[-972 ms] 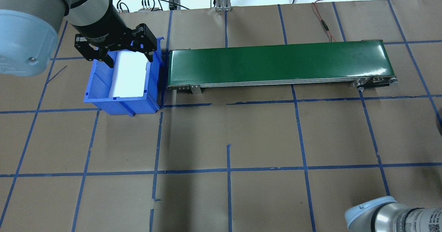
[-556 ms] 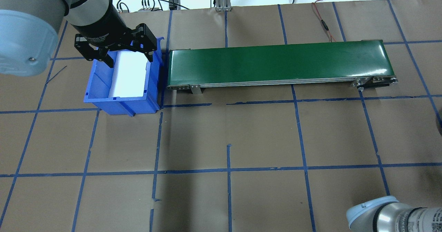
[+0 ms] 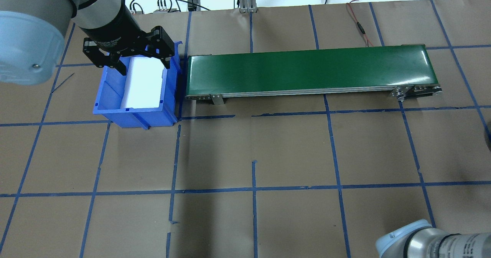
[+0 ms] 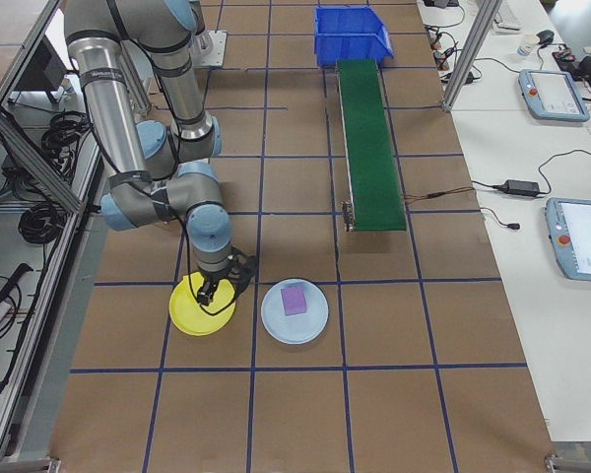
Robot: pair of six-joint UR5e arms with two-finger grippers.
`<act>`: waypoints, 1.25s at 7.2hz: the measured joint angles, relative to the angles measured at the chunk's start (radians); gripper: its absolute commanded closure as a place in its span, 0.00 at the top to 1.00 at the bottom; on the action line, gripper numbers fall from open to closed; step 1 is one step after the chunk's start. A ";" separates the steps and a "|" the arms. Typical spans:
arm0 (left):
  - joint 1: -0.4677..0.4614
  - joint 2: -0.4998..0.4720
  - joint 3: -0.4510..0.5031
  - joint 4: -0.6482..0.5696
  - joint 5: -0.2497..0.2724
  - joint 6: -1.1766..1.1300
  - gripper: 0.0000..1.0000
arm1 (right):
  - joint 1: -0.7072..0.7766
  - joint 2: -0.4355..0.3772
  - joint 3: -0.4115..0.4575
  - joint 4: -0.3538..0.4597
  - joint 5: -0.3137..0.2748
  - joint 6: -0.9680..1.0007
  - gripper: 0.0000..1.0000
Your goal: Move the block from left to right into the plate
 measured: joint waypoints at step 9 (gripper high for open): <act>0.000 -0.001 0.000 0.000 0.000 0.000 1.00 | 1.055 -0.097 -0.507 0.591 0.229 0.727 1.00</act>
